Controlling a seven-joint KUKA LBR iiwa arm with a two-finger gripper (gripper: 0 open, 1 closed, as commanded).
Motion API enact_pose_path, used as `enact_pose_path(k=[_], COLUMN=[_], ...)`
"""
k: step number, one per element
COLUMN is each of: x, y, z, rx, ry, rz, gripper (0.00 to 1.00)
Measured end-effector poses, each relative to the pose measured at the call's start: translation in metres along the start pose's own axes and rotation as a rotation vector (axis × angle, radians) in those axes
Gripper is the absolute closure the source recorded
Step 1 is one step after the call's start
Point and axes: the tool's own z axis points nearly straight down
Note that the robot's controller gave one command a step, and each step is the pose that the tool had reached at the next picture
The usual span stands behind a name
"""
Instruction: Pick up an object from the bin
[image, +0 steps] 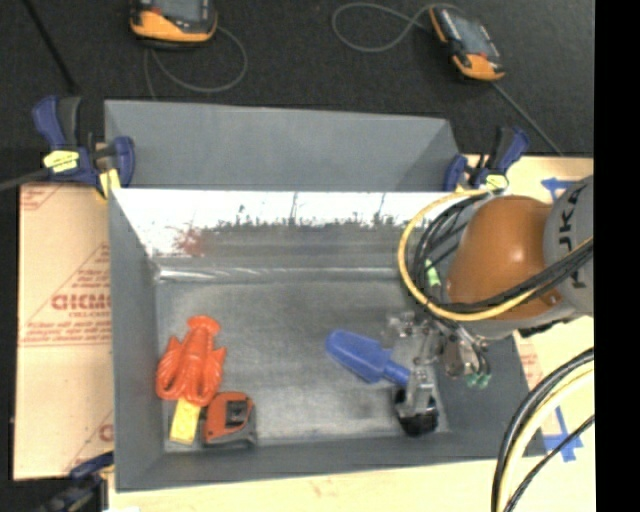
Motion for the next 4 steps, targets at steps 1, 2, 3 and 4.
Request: enact_pose_path(k=[1, 2, 3, 4], x=[-0.002, -0.021, -0.024, -0.038], y=[0.000, 0.000, 0.000, 0.018], z=[-0.004, 0.036, 0.067, 0.072], rx=[0.001, 0.000, 0.000, 0.000], ry=[-0.008, -0.012, -0.010, -0.012], rz=[-0.002, 0.062, 0.080, 0.131], gripper=[0.00, 0.00, 0.00, 1.00])
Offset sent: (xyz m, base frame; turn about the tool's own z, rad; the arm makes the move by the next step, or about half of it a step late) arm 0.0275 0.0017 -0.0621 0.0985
